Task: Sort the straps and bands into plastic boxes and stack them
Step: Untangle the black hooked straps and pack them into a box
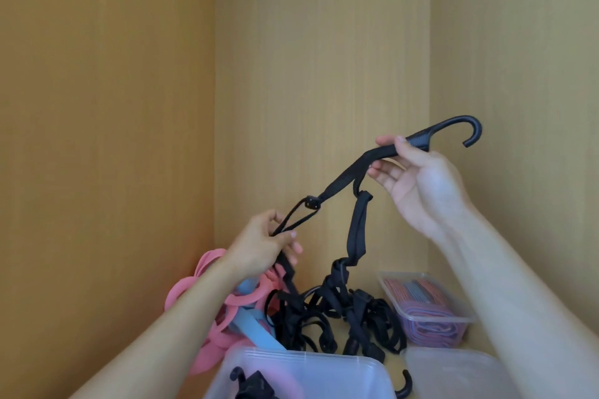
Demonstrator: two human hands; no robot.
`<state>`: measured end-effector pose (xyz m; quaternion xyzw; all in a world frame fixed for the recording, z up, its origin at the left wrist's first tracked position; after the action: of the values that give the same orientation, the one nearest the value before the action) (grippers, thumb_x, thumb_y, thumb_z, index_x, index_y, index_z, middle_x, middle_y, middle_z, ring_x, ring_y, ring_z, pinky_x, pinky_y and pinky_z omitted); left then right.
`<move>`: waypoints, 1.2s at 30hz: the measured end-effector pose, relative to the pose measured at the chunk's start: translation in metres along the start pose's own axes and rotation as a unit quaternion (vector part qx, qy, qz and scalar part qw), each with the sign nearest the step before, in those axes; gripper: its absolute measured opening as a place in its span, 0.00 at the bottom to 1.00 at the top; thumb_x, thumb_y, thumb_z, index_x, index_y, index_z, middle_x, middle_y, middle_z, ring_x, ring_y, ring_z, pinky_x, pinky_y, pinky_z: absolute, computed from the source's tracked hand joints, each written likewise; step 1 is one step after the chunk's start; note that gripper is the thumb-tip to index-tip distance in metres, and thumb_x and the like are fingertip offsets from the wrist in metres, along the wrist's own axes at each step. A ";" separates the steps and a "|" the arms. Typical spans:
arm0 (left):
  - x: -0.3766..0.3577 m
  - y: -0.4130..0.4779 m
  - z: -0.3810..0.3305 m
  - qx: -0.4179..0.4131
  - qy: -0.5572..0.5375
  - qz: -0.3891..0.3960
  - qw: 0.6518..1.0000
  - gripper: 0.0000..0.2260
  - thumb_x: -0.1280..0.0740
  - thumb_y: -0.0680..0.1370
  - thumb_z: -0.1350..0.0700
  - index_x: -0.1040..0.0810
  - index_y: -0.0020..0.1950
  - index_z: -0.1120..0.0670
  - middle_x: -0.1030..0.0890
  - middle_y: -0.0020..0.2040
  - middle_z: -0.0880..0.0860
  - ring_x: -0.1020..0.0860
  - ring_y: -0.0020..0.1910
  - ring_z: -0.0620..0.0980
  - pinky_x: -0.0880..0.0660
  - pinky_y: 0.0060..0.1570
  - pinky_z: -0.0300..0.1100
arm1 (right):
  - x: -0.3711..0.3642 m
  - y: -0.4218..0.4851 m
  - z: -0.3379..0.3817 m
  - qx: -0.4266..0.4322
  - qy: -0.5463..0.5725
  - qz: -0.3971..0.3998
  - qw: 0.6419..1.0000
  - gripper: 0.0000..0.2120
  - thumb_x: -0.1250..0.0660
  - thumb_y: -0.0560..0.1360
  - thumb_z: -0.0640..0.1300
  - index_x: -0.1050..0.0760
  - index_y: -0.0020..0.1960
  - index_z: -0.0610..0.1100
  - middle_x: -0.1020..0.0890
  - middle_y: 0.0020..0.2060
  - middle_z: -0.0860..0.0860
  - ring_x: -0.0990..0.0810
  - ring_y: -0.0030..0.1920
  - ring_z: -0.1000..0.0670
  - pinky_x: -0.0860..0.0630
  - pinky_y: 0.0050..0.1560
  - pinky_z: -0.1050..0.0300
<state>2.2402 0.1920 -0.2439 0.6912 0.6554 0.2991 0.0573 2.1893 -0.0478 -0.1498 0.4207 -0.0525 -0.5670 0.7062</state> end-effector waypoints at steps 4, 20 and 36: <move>0.019 -0.003 0.032 0.033 0.052 -0.056 0.996 0.03 0.36 0.82 0.65 0.25 0.49 0.61 0.15 0.37 0.56 0.17 0.34 0.54 0.19 0.43 0.53 | 0.010 0.003 0.031 0.042 0.053 -0.022 0.997 0.09 0.39 0.82 0.42 0.22 0.51 0.38 0.18 0.43 0.46 0.20 0.40 0.49 0.20 0.47 0.57; -0.018 -0.014 -0.025 0.043 0.057 0.128 0.989 0.22 0.22 0.69 0.41 0.19 0.61 0.43 0.16 0.58 0.45 0.18 0.56 0.43 0.24 0.57 0.42 | -0.003 0.001 0.007 -0.023 0.059 0.013 0.998 0.10 0.39 0.82 0.39 0.19 0.51 0.39 0.17 0.50 0.41 0.17 0.53 0.43 0.18 0.52 0.53; -0.015 -0.015 0.003 0.058 0.051 0.082 0.994 0.10 0.29 0.78 0.49 0.16 0.40 0.52 0.14 0.50 0.61 0.17 0.52 0.64 0.25 0.64 0.59 | 0.001 -0.003 0.060 0.022 0.114 -0.017 0.993 0.08 0.38 0.82 0.43 0.22 0.50 0.41 0.18 0.41 0.47 0.20 0.39 0.49 0.21 0.48 0.53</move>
<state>2.2290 0.1809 -0.2580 0.7285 0.6148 0.2992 -0.0410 2.1539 -0.0809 -0.1136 0.4990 0.0223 -0.5258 0.6884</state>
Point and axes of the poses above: each hand's wrist, its own y-axis towards the middle knuckle, its own x-axis out of the back of the hand, z = x × y, the point moved 7 cm from there along y, towards the middle knuckle
